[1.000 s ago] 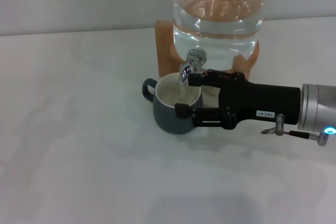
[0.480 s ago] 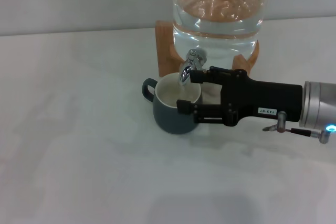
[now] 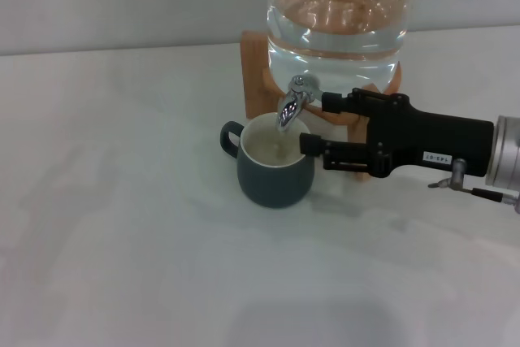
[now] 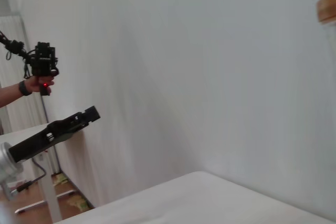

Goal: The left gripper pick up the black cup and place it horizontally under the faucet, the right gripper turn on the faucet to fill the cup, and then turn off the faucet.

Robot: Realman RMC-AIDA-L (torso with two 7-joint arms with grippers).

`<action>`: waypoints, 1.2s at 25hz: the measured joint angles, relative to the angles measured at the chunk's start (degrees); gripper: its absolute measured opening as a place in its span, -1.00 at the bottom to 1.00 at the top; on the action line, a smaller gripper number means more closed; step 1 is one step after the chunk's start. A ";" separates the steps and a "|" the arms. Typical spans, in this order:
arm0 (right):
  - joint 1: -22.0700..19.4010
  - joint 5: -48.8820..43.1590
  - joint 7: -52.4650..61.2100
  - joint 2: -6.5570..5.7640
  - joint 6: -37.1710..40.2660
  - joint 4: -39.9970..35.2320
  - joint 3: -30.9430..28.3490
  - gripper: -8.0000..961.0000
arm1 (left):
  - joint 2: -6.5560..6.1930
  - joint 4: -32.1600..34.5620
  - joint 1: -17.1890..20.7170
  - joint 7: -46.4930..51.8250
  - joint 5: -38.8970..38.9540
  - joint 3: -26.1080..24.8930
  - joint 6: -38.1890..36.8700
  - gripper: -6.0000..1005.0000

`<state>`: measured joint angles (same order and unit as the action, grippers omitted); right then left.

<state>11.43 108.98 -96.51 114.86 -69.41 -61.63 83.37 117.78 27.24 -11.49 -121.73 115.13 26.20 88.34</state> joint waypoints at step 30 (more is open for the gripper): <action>-3.14 -2.30 0.32 -0.05 -10.98 2.52 -21.84 0.75 | 0.03 0.00 -0.32 0.06 -0.87 0.23 -0.03 -0.06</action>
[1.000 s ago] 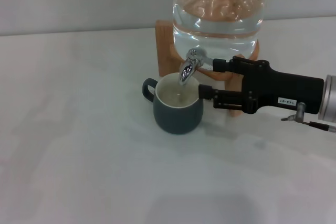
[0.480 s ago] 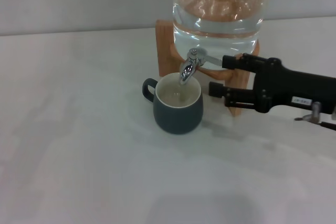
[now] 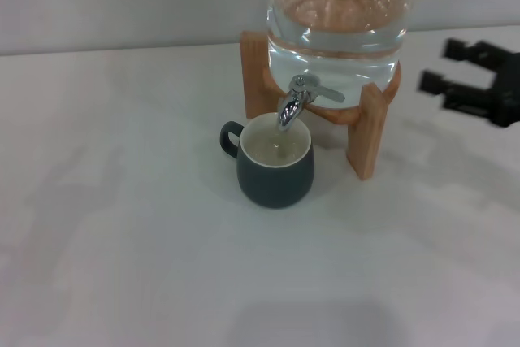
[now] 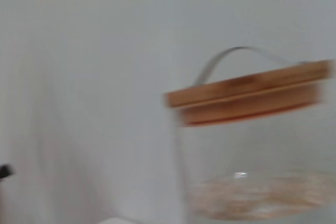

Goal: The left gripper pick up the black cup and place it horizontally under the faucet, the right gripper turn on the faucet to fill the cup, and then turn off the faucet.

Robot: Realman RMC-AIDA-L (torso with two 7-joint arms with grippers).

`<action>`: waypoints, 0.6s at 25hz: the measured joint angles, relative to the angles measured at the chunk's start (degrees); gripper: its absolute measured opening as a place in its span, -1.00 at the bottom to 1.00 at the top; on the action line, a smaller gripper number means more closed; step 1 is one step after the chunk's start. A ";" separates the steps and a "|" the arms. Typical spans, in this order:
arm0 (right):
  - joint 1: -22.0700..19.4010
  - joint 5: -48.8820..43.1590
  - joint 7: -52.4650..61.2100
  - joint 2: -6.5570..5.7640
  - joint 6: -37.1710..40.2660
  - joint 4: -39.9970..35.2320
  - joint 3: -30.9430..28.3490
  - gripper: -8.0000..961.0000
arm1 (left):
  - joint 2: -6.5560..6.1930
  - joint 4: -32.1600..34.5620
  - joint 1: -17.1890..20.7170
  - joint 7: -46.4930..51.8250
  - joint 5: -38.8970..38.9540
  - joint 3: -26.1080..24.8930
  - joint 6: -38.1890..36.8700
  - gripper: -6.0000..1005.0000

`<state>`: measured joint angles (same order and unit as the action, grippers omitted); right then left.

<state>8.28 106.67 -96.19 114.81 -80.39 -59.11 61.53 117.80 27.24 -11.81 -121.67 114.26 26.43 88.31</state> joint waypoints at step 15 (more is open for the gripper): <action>2.86 -4.66 -5.61 -1.74 0.04 12.06 -26.31 0.75 | -1.32 1.04 -1.19 5.79 -10.75 -0.09 -2.28 -0.07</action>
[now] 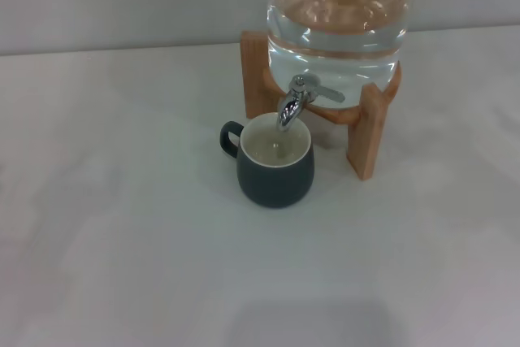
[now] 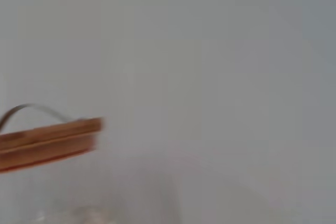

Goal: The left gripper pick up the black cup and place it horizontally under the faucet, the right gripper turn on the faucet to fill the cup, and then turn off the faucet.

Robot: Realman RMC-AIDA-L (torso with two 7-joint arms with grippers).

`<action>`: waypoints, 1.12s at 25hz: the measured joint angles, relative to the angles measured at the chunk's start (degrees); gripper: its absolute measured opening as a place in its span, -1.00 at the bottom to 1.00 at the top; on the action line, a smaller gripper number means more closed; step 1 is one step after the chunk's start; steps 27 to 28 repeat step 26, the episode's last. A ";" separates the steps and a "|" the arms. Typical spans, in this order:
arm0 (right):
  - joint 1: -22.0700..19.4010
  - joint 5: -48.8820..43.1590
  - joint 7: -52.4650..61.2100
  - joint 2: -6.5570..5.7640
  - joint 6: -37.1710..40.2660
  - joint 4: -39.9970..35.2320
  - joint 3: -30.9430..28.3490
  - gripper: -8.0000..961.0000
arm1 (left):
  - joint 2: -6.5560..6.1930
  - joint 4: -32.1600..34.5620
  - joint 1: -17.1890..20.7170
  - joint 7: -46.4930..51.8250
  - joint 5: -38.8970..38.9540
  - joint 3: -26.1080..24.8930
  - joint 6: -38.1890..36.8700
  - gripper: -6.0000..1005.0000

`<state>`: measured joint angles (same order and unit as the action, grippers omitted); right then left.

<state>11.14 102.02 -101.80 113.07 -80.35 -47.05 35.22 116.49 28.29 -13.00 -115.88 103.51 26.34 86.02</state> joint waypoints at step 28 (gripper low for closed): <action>-0.88 0.12 -7.92 -0.09 1.22 5.01 -6.30 0.75 | 2.61 3.10 2.60 -9.96 -8.36 0.02 -0.69 0.78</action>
